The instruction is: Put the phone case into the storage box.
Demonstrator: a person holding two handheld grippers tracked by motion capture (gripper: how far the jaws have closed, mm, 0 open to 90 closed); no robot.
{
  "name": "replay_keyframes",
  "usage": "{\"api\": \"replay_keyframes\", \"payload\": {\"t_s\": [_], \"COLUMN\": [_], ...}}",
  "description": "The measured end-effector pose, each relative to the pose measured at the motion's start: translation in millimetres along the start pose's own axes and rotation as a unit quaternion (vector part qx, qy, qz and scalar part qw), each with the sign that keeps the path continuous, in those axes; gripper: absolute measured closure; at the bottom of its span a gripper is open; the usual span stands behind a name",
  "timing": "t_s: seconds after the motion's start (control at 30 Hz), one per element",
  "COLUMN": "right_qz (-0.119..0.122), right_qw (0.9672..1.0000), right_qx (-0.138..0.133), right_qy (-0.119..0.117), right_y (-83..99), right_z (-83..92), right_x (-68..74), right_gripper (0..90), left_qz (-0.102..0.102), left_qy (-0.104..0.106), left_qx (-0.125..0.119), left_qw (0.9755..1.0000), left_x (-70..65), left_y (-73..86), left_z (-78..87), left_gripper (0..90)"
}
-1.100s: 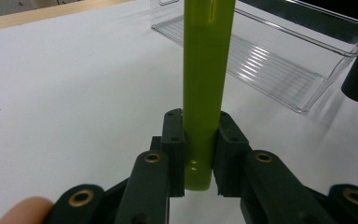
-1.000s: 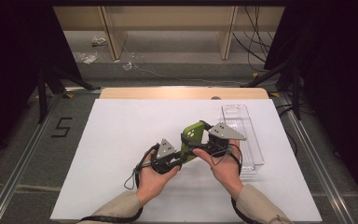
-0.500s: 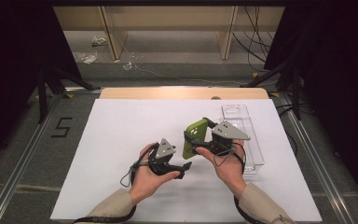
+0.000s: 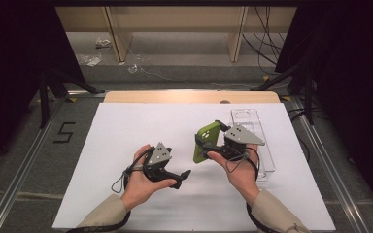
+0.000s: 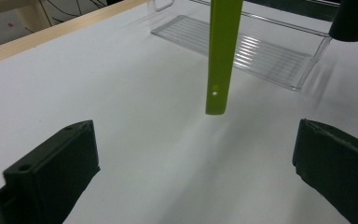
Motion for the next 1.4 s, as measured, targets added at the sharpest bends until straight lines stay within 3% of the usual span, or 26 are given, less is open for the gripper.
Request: {"api": "replay_keyframes", "payload": {"t_s": [0.6, 1.4], "right_qz": [-0.002, -0.006], "right_qw": [0.9999, 0.9995], "right_qx": [-0.006, -0.012], "right_qy": [0.009, 0.029], "right_y": [-3.9, -9.4], "right_z": [4.9, 12.6], "right_x": [-5.7, -18.3], "right_gripper": [16.2, 16.2], "left_qz": [0.004, 0.018], "left_qy": [-0.013, -0.023], "left_qx": [-0.019, -0.032], "left_qw": [0.9997, 0.9991], "left_x": [14.4, 23.8], "left_y": [11.5, 21.7], "left_z": [23.0, 37.5], "left_gripper": [0.0, 0.0]}}
Point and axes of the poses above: each handheld gripper's, and its own axes: z roughly backward along the jaws, y roughly out of its underside, x roughly to its left, the point moved 7 cm from there along -z, roughly forward along the jaws, and after that the axes turned 10 degrees about x, right-handed, at the moved point
